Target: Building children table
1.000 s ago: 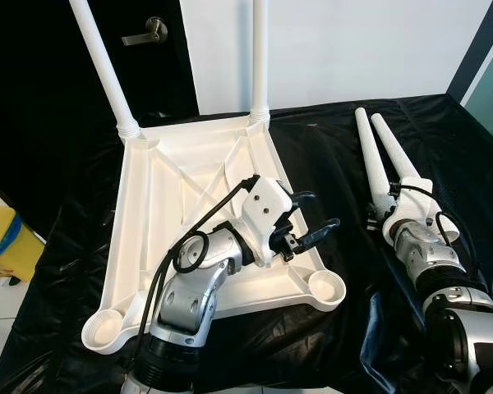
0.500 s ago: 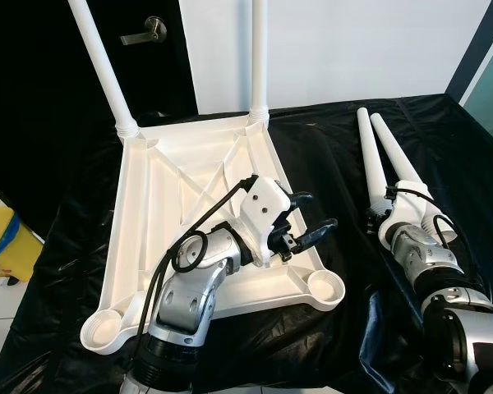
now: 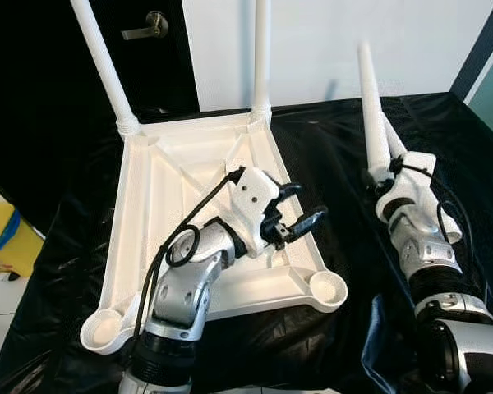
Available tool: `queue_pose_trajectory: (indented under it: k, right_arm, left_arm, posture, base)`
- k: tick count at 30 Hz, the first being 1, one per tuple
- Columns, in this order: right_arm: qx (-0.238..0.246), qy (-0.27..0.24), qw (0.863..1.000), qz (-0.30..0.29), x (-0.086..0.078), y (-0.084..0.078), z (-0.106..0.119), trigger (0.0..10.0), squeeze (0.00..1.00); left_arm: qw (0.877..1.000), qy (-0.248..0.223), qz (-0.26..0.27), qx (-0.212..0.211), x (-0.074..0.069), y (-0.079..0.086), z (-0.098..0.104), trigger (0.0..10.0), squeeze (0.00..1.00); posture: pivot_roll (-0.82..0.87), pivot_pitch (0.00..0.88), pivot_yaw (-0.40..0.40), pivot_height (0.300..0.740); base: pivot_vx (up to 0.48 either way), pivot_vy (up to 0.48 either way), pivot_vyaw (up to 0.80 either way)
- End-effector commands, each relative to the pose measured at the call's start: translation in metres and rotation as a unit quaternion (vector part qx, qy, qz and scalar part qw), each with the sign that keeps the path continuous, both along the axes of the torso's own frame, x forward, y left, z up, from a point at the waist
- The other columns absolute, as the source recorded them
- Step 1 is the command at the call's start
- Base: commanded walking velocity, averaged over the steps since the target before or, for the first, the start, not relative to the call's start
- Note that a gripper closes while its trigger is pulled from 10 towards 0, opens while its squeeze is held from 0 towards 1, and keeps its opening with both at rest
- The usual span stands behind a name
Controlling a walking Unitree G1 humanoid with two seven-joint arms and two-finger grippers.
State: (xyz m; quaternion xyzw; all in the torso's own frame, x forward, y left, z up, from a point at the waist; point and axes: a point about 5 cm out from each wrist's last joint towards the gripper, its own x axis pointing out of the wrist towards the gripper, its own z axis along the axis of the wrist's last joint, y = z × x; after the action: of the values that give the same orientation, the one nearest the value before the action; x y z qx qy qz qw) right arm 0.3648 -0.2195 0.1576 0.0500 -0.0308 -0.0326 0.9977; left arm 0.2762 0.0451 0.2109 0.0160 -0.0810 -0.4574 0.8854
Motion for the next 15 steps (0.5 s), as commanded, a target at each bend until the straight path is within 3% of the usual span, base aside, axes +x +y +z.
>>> queue_pose_trajectory:
  k: [1, 5, 6, 7, 15]
  right_arm:
    - [0.001, -0.016, 1.0, 0.002, -0.002, 0.001, 0.003, 10.0, 0.0]
    - [0.005, -0.048, 0.999, 0.014, -0.008, 0.005, 0.009, 10.0, 0.0]
    - [0.004, -0.071, 0.997, 0.025, -0.013, 0.009, 0.014, 10.0, 0.0]
    - [-0.001, -0.094, 0.995, 0.038, -0.017, 0.014, 0.019, 10.0, 0.0]
    - [-0.031, -0.192, 0.976, 0.1, -0.039, 0.039, 0.044, 10.0, 0.0]
  left_arm:
    - [1.0, 0.007, 0.01, -0.014, 0.003, 0.001, 0.002, 10.0, 1.0]
    - [1.0, 0.004, 0.022, -0.012, 0.006, 0.003, 0.006, 10.0, 1.0]
    - [1.0, 0.001, 0.029, -0.01, 0.009, 0.005, 0.007, 10.0, 0.63]
    - [0.999, -0.002, 0.034, -0.01, 0.011, 0.007, 0.01, 10.0, 0.0]
    - [0.999, 0.005, 0.016, -0.052, 0.02, 0.014, 0.027, 10.0, 0.0]
  posture:
    - [-0.03, 0.061, 0.009, 0.74]
    - [-0.03, 0.062, 0.01, 0.74]
    - [-0.03, 0.062, 0.01, 0.74]
    - [-0.04, 0.062, 0.013, 0.74]
    - [-0.05, 0.058, 0.018, 0.74]
  base:
    - [0.0, 0.0, 0.0]
    - [0.0, 0.0, 0.0]
    - [0.0, 0.0, 0.0]
    - [0.0, 0.0, 0.0]
    - [0.0, 0.0, 0.0]
